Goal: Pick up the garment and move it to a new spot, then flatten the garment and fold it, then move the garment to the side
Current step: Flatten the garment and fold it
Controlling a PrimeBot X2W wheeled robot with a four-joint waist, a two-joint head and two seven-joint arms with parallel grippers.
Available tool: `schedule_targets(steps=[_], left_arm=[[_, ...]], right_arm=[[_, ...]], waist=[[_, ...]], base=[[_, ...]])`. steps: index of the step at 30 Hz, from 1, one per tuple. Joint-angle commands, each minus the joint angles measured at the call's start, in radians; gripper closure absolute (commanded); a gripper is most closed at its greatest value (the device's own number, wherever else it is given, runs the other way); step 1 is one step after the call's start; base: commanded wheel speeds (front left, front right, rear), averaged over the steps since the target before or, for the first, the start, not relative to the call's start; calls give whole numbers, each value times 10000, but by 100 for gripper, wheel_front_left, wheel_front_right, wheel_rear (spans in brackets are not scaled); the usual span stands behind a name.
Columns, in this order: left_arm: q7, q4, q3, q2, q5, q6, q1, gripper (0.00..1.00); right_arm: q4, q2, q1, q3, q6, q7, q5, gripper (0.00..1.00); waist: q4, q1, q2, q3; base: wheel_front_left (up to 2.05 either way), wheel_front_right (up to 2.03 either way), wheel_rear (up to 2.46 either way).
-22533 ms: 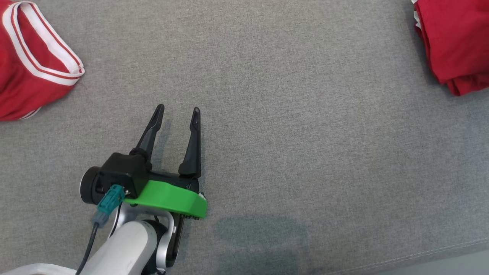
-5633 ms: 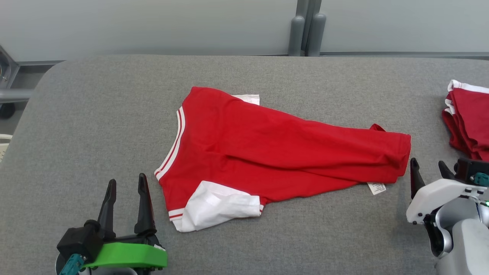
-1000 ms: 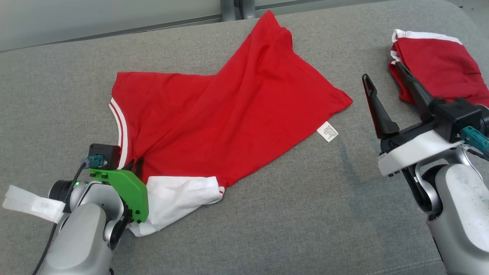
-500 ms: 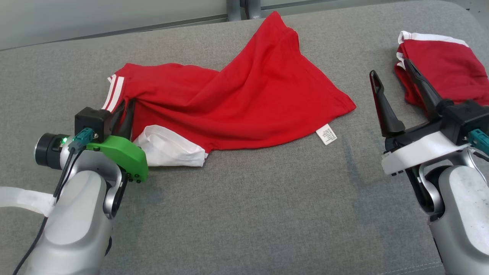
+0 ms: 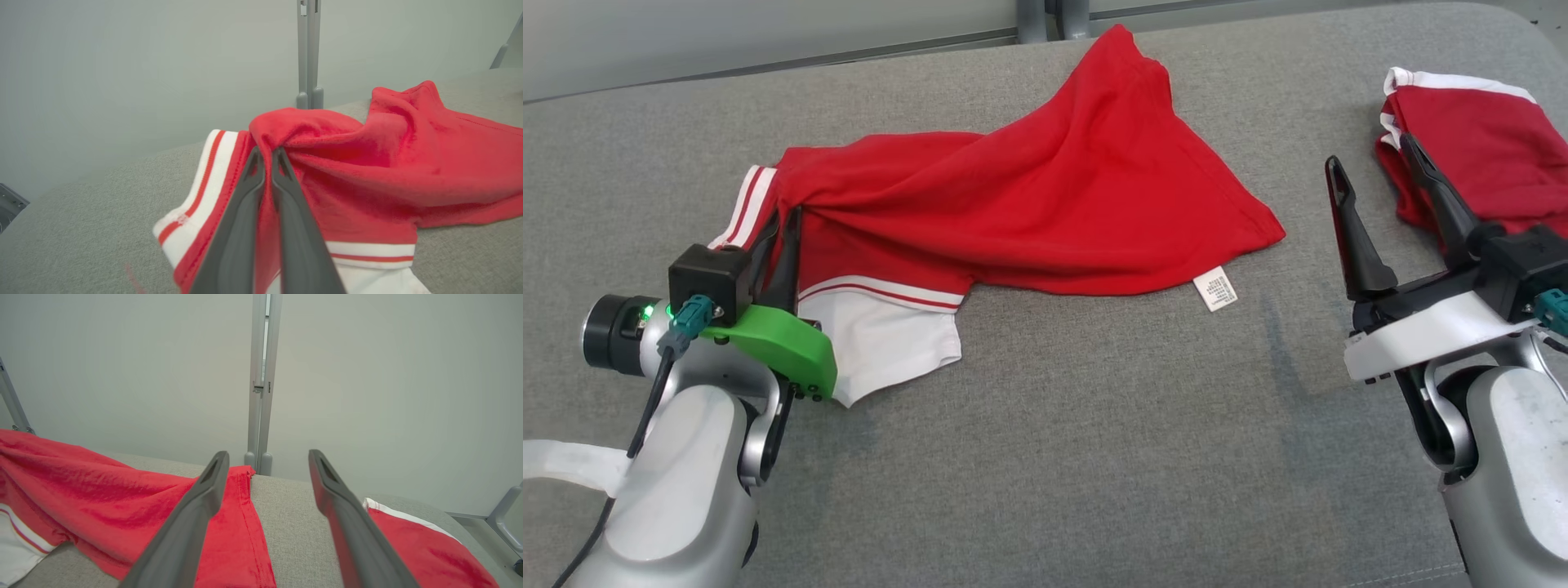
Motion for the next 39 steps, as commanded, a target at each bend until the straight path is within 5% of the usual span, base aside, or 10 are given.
schedule_targets(steps=[1, 21, 22, 24, 25, 39], left_arm=[[13, 79, 37, 83, -35, 6, -102, 100], [-1545, 4362, -123, -288, 454, -165, -3194, 100], [-1555, 4575, -139, -347, 417, -191, -3265, 95], [-1619, 4919, -114, -440, 335, -260, -3419, 51], [-1630, 5064, -88, -487, 289, -296, -3457, 2], [-1705, 4767, 514, -742, -192, -611, -2751, 0]], right_arm=[[-54, 36, -48, 30, -12, 28, -29, 0], [527, 447, -844, 261, -10, -309, -9, 0], [563, 468, -838, 275, -10, -321, -19, 0], [641, 492, -844, 290, -10, -319, -4, 0], [676, 508, -850, 271, -10, -322, -5, 0], [1026, 679, -268, -339, -10, -183, -68, 0]], waist=[[-57, 0, 54, 90], [-1008, 0, 54, 1085], [-1023, 0, 54, 1082], [-1034, 0, 54, 1061], [-1025, 0, 54, 1039], [-411, 0, 54, 186]], base=[[0, 0, 0], [0, 0, 0], [0, 0, 0], [0, 0, 0], [0, 0, 0], [0, 0, 0]])
